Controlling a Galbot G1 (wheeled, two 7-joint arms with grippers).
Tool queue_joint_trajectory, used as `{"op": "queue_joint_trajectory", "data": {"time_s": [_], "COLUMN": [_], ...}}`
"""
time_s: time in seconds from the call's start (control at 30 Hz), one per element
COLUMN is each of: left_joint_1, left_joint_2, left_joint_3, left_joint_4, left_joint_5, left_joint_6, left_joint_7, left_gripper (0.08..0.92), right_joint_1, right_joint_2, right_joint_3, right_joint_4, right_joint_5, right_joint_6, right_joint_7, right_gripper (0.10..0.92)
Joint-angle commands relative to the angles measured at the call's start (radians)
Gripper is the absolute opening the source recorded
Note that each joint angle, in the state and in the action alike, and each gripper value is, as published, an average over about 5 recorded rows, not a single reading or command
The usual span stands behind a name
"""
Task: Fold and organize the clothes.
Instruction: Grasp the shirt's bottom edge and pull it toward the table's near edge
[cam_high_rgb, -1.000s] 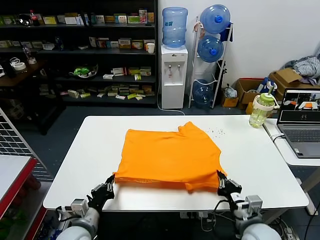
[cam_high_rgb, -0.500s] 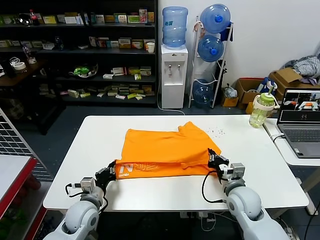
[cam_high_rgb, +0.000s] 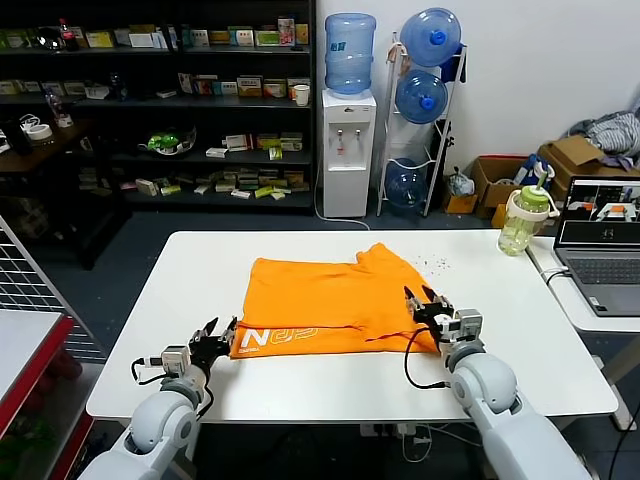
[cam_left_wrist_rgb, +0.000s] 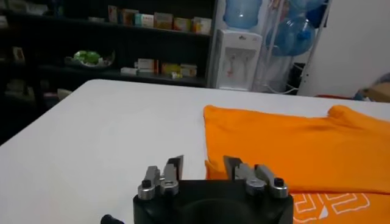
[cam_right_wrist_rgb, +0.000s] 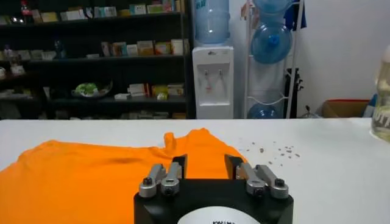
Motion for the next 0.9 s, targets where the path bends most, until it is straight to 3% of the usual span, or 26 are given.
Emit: {"op": "queue_joint_trajectory", "data": {"time_s": [0.03,0.23,0.33,0.7,0.9], "left_joint_1": [0.138,0.199,0.184,0.124,0.115], "left_joint_2": [0.012,-0.027,-0.044,-0.057,-0.062], "left_joint_3": [-0.022,-0.032,-0.026,-0.021,-0.017], "left_joint_4": [-0.078,-0.096,-0.095,-0.067,-0.048], "left_joint_5": [-0.005,-0.007,-0.009,-0.015,-0.010], "left_joint_6": [0.007,0.007,0.008,0.010,0.008], "left_joint_7": [0.001,-0.005,-0.013,-0.025,-0.033], "left_gripper": [0.604,0.770,0.813,0.823,0.822], "right_joint_1": [-0.105,-0.221,-0.240,-0.244,-0.242], "right_joint_2": [-0.072,-0.110,-0.106,-0.088,-0.091], "right_joint_3": [0.049,0.104,0.108,0.077,0.075], "right_joint_4": [0.014,0.044,0.050,0.052,0.046], "right_joint_5": [-0.014,-0.010,-0.008,-0.009,-0.011], "right_joint_6": [0.016,0.020,0.014,-0.013,-0.016], "right_joint_7": [-0.055,-0.104,-0.117,-0.128,-0.121], "right_gripper": [0.653,0.801,0.820,0.819,0.699]}}
